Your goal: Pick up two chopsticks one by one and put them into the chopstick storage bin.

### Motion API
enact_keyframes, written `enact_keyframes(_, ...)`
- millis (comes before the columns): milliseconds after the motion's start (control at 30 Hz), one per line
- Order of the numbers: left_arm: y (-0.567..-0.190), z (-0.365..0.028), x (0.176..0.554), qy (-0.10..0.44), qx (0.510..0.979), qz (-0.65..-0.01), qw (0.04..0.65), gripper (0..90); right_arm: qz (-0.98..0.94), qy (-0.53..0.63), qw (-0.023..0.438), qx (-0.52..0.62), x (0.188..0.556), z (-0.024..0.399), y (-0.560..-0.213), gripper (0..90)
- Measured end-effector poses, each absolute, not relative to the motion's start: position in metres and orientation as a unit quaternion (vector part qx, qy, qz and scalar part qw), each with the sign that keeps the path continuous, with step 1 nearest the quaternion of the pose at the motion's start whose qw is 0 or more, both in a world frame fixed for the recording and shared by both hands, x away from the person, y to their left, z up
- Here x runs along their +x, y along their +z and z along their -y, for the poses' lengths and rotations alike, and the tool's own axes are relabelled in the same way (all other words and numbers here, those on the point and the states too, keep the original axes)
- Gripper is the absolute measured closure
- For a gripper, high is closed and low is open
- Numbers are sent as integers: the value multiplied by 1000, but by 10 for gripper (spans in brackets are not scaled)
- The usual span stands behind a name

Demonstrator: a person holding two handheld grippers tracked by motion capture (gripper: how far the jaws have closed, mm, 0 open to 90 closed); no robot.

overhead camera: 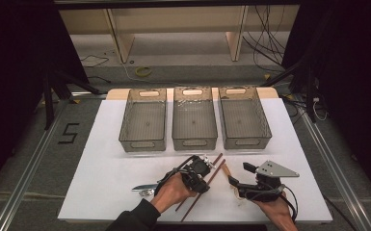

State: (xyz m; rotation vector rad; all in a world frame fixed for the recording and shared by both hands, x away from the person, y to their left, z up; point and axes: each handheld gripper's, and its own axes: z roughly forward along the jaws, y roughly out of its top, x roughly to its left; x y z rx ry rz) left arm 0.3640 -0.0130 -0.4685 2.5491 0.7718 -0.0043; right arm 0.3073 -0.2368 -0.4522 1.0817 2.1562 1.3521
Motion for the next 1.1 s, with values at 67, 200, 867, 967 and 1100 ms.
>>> enact_keyframes(67, -469, 15, 363, 3, 931, -278, 237, 735, -766, 480, 187, 384, 307, 237, -452, 267)
enact_keyframes(200, -468, 18, 361, 8, 933, -274, 231, 713, -766, 480, 188, 384, 307, 237, -452, 268)
enact_keyframes(867, -466, 26, 357, 20, 937, -282, 208, 696, -769, 477, 187, 383, 308, 236, -452, 270)
enact_keyframes(967, -467, 27, 355, 28, 937, -278, 208, 677, -768, 478, 187, 383, 308, 236, -452, 270)
enact_keyframes(1100, -467, 26, 356, 38, 940, -269, 205, 740, -769, 476, 187, 384, 308, 236, -452, 270)
